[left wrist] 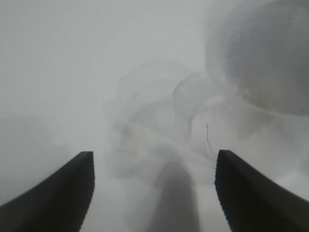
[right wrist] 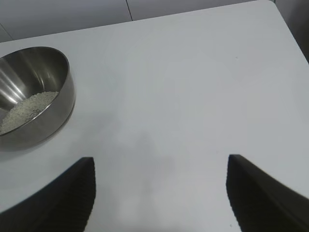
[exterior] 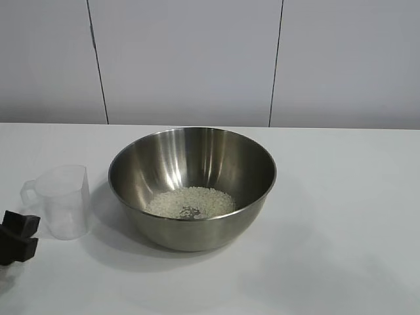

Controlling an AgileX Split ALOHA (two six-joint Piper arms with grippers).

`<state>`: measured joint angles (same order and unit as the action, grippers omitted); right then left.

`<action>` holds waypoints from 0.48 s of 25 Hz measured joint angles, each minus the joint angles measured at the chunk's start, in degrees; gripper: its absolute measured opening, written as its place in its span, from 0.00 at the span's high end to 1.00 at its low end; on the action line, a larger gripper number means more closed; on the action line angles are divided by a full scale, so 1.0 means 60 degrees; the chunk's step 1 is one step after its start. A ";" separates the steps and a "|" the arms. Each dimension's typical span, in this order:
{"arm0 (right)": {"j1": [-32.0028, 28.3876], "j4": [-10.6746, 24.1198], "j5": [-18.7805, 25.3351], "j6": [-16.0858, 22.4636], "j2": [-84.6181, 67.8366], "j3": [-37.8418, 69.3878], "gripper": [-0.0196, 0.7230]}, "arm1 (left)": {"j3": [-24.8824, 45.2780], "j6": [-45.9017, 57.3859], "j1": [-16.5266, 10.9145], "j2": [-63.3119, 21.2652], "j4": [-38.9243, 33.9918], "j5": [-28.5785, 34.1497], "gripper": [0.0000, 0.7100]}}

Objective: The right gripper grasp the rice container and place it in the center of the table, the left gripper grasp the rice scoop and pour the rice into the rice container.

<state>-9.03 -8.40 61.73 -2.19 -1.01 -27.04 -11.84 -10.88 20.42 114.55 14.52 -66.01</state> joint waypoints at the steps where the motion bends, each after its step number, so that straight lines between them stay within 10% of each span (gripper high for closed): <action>1: 0.0000 0.0000 0.0000 0.0000 0.0000 0.0000 0.28 | 0.0091 0.0000 0.0000 0.0000 0.0000 0.0000 0.13; 12: 0.0000 0.0000 0.0000 0.0000 0.0000 0.0000 0.28 | 0.1283 -0.0007 0.0000 -0.2124 0.1339 0.0008 0.07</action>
<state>-9.03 -8.40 61.73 -2.19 -1.01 -27.04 -4.14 -10.92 20.42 101.81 22.55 -65.96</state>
